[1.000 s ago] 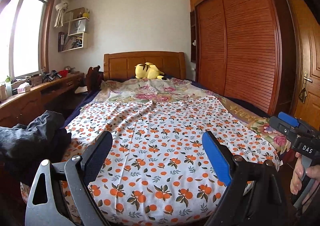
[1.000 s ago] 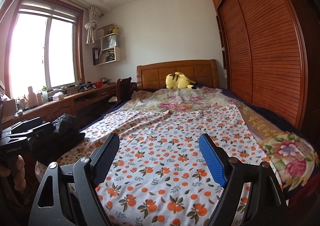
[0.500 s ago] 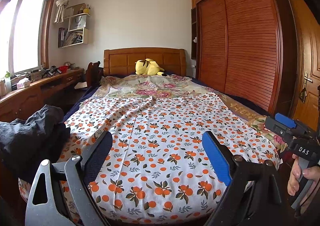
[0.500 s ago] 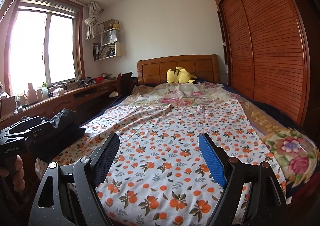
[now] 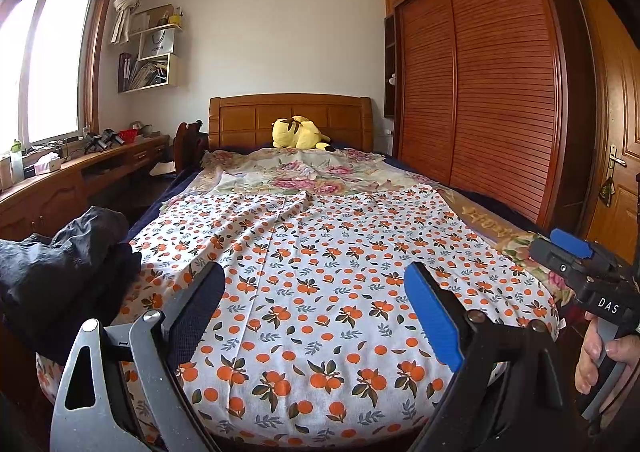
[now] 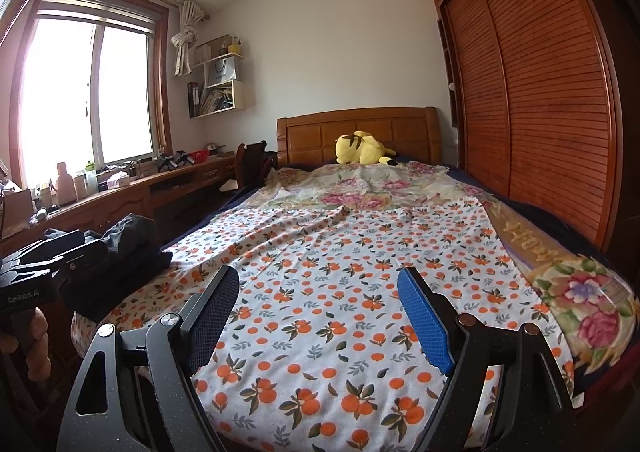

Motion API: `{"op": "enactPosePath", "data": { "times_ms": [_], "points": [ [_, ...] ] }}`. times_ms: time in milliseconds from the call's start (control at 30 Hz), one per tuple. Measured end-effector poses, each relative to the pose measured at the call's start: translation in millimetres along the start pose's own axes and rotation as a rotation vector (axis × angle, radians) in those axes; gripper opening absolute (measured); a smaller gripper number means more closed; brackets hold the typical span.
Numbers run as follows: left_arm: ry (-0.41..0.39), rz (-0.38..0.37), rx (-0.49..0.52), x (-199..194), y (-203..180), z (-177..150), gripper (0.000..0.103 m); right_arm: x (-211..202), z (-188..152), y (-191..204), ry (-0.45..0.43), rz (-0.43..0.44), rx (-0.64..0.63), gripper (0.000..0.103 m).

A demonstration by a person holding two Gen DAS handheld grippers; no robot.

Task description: Fold large clothes

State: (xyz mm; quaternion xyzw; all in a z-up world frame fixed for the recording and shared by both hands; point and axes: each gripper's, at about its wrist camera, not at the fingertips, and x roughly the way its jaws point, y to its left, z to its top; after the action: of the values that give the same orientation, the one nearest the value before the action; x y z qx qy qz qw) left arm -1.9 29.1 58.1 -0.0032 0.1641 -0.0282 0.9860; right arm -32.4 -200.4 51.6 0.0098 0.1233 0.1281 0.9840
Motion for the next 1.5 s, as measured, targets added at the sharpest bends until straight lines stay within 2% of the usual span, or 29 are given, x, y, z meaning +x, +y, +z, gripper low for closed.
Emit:
{"op": "enactPosePath", "data": {
  "times_ms": [1500],
  "points": [
    [0.002,-0.003,-0.006,1.6,-0.3,-5.7,0.091,1.5,-1.3,3.4,0.007,-0.005,-0.005,0.083]
  ]
}}
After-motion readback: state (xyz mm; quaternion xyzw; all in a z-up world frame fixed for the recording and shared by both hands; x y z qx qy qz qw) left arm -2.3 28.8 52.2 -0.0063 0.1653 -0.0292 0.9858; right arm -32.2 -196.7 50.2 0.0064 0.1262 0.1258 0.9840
